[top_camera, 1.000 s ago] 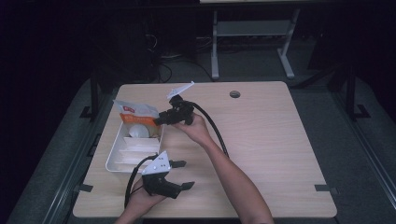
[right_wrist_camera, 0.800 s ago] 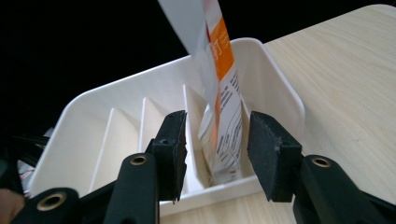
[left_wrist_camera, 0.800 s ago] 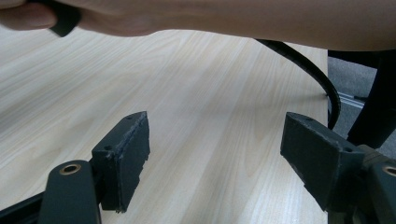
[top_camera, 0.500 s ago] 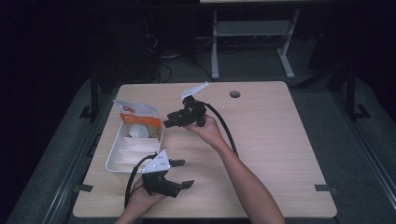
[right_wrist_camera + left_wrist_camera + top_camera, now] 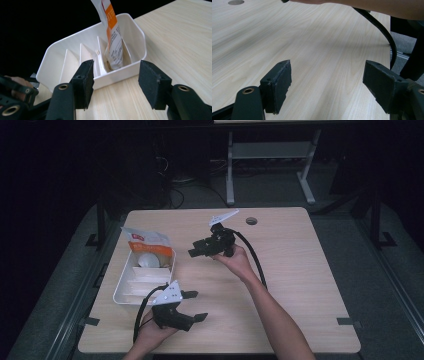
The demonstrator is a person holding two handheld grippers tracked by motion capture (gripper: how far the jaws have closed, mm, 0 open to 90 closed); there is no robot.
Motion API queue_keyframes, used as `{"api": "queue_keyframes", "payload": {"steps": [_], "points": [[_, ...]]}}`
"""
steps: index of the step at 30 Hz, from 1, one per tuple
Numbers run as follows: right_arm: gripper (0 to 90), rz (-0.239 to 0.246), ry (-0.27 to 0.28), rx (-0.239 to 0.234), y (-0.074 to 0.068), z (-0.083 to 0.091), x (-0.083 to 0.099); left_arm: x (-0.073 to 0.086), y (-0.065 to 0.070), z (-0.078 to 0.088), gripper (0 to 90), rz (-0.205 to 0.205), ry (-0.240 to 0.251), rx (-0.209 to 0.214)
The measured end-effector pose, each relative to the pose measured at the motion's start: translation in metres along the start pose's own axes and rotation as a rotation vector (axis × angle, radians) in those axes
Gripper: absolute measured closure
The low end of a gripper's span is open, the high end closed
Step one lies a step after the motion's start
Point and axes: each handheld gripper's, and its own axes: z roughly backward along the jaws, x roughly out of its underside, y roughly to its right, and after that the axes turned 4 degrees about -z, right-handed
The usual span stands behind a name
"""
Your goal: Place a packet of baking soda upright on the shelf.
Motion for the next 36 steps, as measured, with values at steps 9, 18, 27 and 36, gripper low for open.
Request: {"api": "queue_keyframes", "payload": {"steps": [9,18,27,36], "points": [[42.0,0.006,-0.005,0.016,-0.002,0.014,0.004,0.000,0.000,0.000,22.1,-0.002,-0.002,0.001],[40.0,-0.006,-0.018,0.020,-0.003,0.028,0.019,0.001,-0.001,-0.001,22.1,0.005,-0.003,-0.002],[37.8,-0.018,-0.033,0.034,-0.006,0.048,0.039,0.001,-0.003,-0.001,22.0,0.012,-0.006,-0.003],[36.6,-0.042,-0.032,0.047,-0.006,0.069,0.060,0.001,-0.003,-0.002,22.0,0.014,-0.007,-0.002]]}}
